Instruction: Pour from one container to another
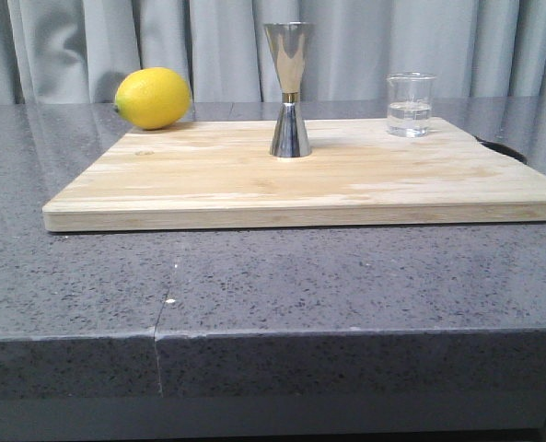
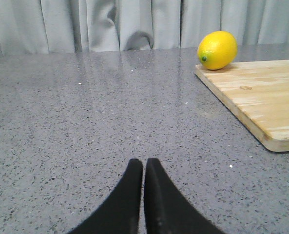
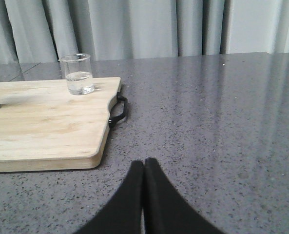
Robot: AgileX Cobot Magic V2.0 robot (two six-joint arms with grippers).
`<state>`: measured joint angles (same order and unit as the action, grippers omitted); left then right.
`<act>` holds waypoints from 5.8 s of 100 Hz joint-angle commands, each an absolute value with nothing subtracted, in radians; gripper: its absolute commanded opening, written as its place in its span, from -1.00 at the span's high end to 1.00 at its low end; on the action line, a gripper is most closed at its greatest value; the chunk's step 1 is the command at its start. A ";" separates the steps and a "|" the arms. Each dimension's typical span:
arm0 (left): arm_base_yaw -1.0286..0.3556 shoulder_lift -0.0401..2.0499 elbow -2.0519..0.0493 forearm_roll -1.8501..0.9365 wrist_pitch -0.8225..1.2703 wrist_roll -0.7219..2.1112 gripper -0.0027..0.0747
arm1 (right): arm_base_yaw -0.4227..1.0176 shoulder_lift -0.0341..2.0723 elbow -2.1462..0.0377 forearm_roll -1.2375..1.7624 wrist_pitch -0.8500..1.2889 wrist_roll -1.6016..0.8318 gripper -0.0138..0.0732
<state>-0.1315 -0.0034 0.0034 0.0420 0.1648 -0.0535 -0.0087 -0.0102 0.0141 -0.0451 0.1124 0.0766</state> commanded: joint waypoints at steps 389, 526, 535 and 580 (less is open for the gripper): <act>-0.717 1.490 -0.980 -0.402 -0.358 0.386 -0.47 | 0.098 0.905 -0.691 -0.189 -0.153 0.299 0.85; -0.762 1.802 -1.087 -0.139 -0.657 -0.014 -0.46 | 0.098 0.905 -0.691 -0.189 -0.181 0.299 0.85; -0.762 1.807 -1.099 -0.137 -0.657 -0.014 -0.46 | 0.098 0.905 -0.691 -0.189 -0.181 0.299 0.85; -0.762 1.875 -1.110 -0.130 -0.673 -0.014 -0.45 | 0.098 0.905 -0.691 -0.189 -0.207 0.299 0.85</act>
